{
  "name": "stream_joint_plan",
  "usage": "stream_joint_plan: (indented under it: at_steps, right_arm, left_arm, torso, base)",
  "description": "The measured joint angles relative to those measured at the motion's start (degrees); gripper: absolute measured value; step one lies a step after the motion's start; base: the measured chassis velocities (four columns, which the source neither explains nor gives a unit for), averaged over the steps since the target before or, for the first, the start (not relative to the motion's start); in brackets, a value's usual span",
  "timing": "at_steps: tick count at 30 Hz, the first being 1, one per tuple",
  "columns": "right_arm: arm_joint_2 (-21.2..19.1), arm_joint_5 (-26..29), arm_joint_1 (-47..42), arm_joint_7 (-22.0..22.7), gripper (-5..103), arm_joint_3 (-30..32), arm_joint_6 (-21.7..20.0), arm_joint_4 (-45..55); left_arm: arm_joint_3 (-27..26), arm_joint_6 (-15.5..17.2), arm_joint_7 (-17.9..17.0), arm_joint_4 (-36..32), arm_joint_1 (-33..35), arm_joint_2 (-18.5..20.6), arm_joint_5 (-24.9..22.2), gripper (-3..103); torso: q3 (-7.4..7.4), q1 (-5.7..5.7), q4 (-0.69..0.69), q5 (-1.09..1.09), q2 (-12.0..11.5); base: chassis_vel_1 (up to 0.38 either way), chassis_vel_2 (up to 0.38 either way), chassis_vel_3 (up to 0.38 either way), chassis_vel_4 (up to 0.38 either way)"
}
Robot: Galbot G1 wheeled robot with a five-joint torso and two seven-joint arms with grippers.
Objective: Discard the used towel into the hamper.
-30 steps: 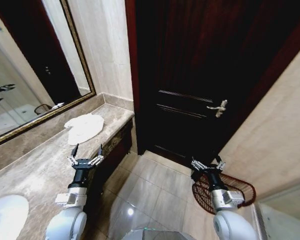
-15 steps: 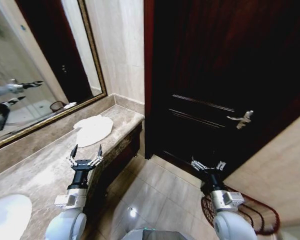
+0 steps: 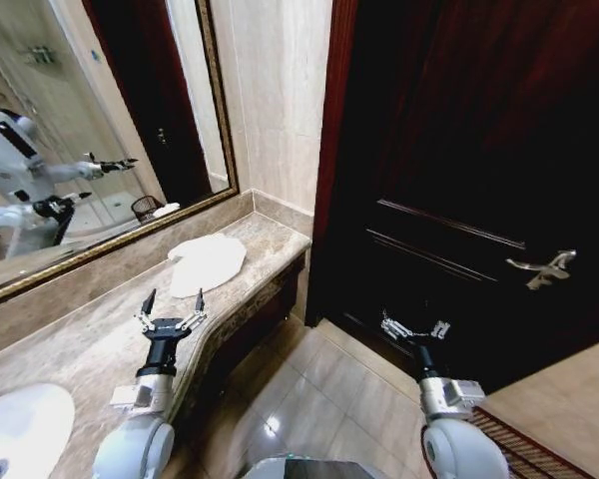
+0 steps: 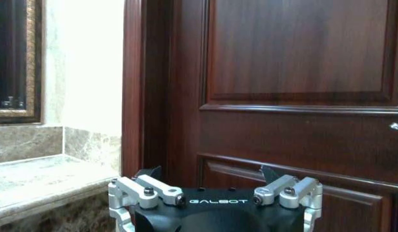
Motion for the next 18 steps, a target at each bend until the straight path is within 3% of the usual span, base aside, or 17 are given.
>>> stream_joint_plan:
  at_steps: [7, 12, 14, 15, 17, 18]
  right_arm:
    - [-0.33, -0.18, 1.05, -0.01, 100, -0.21, -0.11, -0.82]
    - [-1.27, -0.21, 3.25, -0.13, 100, -1.14, -1.10, -2.26]
    - [-2.24, -0.16, 4.56, -0.35, 100, -1.52, -1.82, -3.26]
    - [-2.24, -0.16, 4.56, -0.35, 100, -1.52, -1.82, -3.26]
    - [-2.86, -0.11, 5.12, -0.41, 100, -1.51, -2.11, -3.85]
    - [-2.86, -0.11, 5.12, -0.41, 100, -1.51, -2.11, -3.85]
  left_arm:
    - [0.44, 10.34, -2.23, 0.37, -5.92, 3.20, -2.10, 100]
    - [-0.06, 13.29, -3.58, 1.12, -7.61, 4.49, -2.91, 100]
    - [0.18, 17.19, -6.87, 2.04, -10.54, 5.62, -4.57, 100]
    - [0.18, 17.19, -6.87, 2.04, -10.54, 5.62, -4.57, 100]
    - [0.94, 22.03, -9.39, 2.09, -13.98, 7.85, -8.60, 100]
    - [0.94, 22.03, -9.39, 2.09, -13.98, 7.85, -8.60, 100]
  torso:
    - [-0.01, -0.02, 0.01, -0.01, 0.00]
    - [-0.01, -0.03, 0.02, -0.01, 0.01]
    - [0.00, -0.02, 0.06, -0.01, 0.00]
    - [0.00, -0.02, 0.06, -0.01, 0.00]
    - [0.00, -0.02, 0.01, -0.02, 0.00]
    - [0.00, -0.02, 0.01, -0.02, 0.00]
  base:
    - [0.000, 0.000, 0.000, 0.000]
    - [0.000, 0.000, 0.000, 0.000]
    - [0.000, 0.000, 0.000, 0.000]
    - [0.000, 0.000, 0.000, 0.000]
    - [0.000, 0.000, 0.000, 0.000]
    - [0.000, 0.000, 0.000, 0.000]
